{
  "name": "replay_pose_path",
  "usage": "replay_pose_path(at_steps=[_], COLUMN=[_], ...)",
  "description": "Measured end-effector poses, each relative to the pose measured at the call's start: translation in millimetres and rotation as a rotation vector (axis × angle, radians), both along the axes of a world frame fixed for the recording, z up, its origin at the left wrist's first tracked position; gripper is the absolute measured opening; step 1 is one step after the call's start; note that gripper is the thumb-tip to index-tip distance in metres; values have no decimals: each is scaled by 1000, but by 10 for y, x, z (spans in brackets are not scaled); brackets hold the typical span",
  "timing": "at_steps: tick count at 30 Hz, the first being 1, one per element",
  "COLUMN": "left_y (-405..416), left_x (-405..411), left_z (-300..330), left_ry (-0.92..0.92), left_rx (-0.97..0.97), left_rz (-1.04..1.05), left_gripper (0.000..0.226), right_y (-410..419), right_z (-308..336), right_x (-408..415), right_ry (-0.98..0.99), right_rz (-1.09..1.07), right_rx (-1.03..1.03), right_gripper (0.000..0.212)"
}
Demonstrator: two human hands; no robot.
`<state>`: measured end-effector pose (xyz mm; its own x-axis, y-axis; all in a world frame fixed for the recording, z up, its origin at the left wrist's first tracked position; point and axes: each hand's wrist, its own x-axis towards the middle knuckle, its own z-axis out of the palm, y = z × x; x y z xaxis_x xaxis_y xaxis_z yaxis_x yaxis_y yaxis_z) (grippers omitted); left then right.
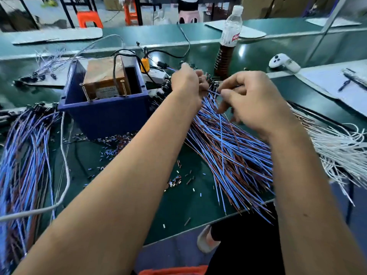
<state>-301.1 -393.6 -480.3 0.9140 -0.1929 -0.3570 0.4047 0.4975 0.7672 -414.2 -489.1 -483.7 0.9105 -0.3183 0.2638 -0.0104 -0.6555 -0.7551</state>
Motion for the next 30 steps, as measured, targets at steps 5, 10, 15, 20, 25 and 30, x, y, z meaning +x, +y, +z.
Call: replay_pose_path(at_steps=[5, 10, 15, 20, 25, 30], left_y=[51, 32, 96, 235, 682, 1442], left_x=[51, 129, 93, 22, -130, -334], left_z=[-399, -401, -449, -569, -592, -622], left_ry=[-431, -517, -807, -837, -794, -938], left_rx=[894, 782, 1389, 1415, 1160, 1161], left_rz=[-85, -59, -47, 36, 175, 222], left_gripper=[59, 52, 63, 67, 65, 60], right_y=[7, 94, 221, 421, 685, 1438], right_z=[-60, -128, -312, -570, -567, -514], right_x=[-19, -31, 10, 65, 120, 125], right_ry=[54, -69, 72, 142, 63, 53], right_rz=[-117, -171, -218, -221, -207, 115], right_rx=[-314, -353, -510, -656, -684, -614], right_gripper=[11, 6, 13, 16, 11, 9])
